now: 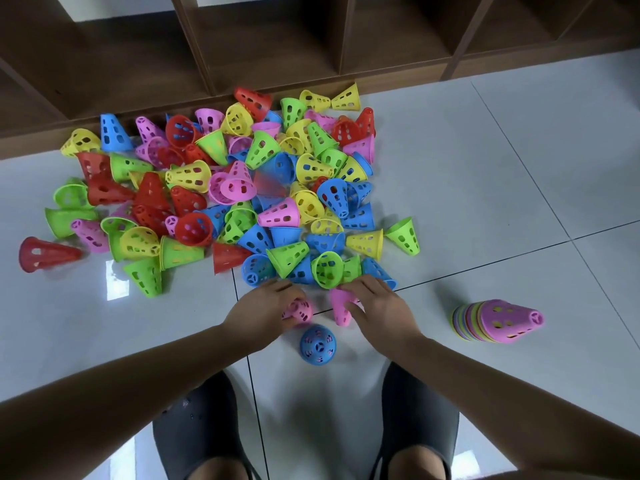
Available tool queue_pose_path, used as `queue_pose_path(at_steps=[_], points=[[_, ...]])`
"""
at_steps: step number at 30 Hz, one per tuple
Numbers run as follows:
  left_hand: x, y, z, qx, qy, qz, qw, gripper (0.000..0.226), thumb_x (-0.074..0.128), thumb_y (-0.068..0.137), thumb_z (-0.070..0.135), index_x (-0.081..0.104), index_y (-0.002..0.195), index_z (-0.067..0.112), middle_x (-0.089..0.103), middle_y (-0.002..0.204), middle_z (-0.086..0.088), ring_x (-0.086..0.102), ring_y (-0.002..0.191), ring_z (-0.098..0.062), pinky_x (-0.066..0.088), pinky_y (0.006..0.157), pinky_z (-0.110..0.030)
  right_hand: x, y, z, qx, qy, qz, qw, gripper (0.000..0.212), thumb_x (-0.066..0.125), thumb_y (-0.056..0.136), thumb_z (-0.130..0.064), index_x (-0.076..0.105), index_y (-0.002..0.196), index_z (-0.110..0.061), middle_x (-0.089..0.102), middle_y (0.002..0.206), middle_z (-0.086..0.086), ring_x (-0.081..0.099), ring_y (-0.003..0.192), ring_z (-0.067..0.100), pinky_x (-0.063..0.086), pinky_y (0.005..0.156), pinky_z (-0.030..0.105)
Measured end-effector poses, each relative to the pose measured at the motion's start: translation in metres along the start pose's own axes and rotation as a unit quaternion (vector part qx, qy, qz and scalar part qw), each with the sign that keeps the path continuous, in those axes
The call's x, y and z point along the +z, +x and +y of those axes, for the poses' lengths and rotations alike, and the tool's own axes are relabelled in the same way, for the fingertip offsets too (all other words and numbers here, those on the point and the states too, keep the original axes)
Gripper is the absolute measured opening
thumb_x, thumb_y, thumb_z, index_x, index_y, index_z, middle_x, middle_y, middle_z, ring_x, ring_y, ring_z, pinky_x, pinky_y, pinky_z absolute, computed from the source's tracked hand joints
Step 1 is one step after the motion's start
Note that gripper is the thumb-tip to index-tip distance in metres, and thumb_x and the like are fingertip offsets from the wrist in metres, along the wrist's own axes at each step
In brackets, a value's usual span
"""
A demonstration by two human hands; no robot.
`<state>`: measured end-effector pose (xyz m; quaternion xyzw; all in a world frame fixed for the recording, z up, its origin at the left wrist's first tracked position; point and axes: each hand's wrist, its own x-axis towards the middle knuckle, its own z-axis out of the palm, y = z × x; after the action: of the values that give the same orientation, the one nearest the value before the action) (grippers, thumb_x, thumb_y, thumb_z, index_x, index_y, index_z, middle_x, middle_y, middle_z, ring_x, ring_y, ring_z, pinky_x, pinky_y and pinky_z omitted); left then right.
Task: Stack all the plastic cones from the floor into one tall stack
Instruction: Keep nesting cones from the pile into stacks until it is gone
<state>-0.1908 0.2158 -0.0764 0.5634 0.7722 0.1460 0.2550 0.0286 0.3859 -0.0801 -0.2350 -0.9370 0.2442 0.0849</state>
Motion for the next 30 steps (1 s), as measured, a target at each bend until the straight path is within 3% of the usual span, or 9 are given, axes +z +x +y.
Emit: queue_pose_path(at_steps=[5,8,11,14,16,20,22,26,30], points=[[-0.02,-0.009,0.009,-0.015,-0.059,0.023,0.998,0.045,0.081,0.084,0.037,0.066,0.126,0.032,0.067,0.119,0.014,0.061,0.11,-0.011,0.054,0.09,-0.031,-0.006,0.005,0.004,0.027,0.035,-0.017,0.999,0.012,0.066,0.102,-0.019,0.075,0.108,-0.023,0.063,0.098,-0.007,0.062,0.089,0.019,0.055,0.073,0.037],[-0.036,-0.014,0.024,0.004,-0.12,0.047,0.992,0.045,0.083,0.082,0.032,0.067,0.124,0.036,0.066,0.116,0.02,0.06,0.107,-0.002,0.047,0.089,-0.015,-0.023,0.007,0.001,0.065,0.112,-0.018,0.991,0.01,0.066,0.101,-0.013,0.072,0.099,-0.022,0.062,0.093,-0.012,0.06,0.083,0.009,0.053,0.074,0.032],[-0.048,-0.018,0.043,0.025,-0.146,0.056,0.987,0.046,0.084,0.08,0.027,0.068,0.122,0.034,0.065,0.113,0.02,0.06,0.105,-0.002,0.039,0.083,-0.004,-0.042,0.006,-0.004,0.131,0.188,0.001,0.973,0.014,0.065,0.102,-0.013,0.069,0.094,-0.024,0.066,0.089,-0.011,0.06,0.08,0.011,0.047,0.074,0.022],[-0.047,-0.022,0.055,0.056,-0.164,0.032,0.984,0.045,0.084,0.08,0.029,0.067,0.121,0.032,0.063,0.113,0.022,0.059,0.106,-0.002,0.043,0.086,-0.008,-0.053,0.005,-0.006,0.242,0.327,0.003,0.913,0.017,0.061,0.104,-0.013,0.069,0.09,-0.02,0.068,0.079,-0.007,0.055,0.071,0.01,0.045,0.07,0.025],[-0.041,-0.024,0.057,0.06,-0.17,0.009,0.984,0.043,0.082,0.079,0.032,0.065,0.119,0.033,0.063,0.114,0.022,0.058,0.107,-0.002,0.048,0.088,-0.014,-0.057,0.004,-0.006,0.29,0.425,0.003,0.857,0.018,0.058,0.105,-0.011,0.069,0.091,-0.012,0.064,0.075,0.005,0.051,0.068,0.017,0.041,0.064,0.031],[-0.02,-0.029,0.054,0.07,-0.141,-0.015,0.987,0.041,0.08,0.077,0.031,0.066,0.116,0.03,0.061,0.109,0.02,0.055,0.102,-0.002,0.047,0.087,-0.018,-0.059,0.0,-0.016,0.325,0.565,-0.048,0.757,0.018,0.057,0.104,-0.01,0.068,0.09,-0.011,0.054,0.075,0.012,0.046,0.062,0.02,0.035,0.056,0.029],[-0.009,-0.032,0.052,0.075,-0.118,-0.01,0.99,0.037,0.081,0.079,0.031,0.066,0.112,0.025,0.06,0.104,0.015,0.054,0.098,-0.007,0.044,0.082,-0.021,-0.055,-0.003,-0.025,0.318,0.593,-0.104,0.732,0.014,0.059,0.103,-0.013,0.067,0.091,-0.013,0.054,0.076,0.011,0.045,0.063,0.018,0.033,0.056,0.028],[0.006,-0.035,0.042,0.071,-0.12,-0.02,0.99,0.038,0.085,0.079,0.033,0.064,0.109,0.023,0.053,0.099,0.016,0.049,0.086,-0.003,0.044,0.074,-0.023,-0.045,-0.008,-0.038,0.279,0.545,-0.203,0.764,0.014,0.059,0.105,-0.016,0.064,0.094,-0.012,0.054,0.077,0.009,0.047,0.064,0.016,0.035,0.056,0.026],[0.015,-0.038,0.028,0.058,-0.136,-0.046,0.988,0.049,0.089,0.078,0.028,0.063,0.12,0.03,0.056,0.108,0.017,0.06,0.088,-0.005,0.051,0.077,-0.017,-0.032,-0.011,-0.045,0.287,0.489,-0.226,0.792,0.015,0.059,0.106,-0.014,0.065,0.097,-0.004,0.063,0.076,0.005,0.054,0.065,0.016,0.042,0.057,0.026]])
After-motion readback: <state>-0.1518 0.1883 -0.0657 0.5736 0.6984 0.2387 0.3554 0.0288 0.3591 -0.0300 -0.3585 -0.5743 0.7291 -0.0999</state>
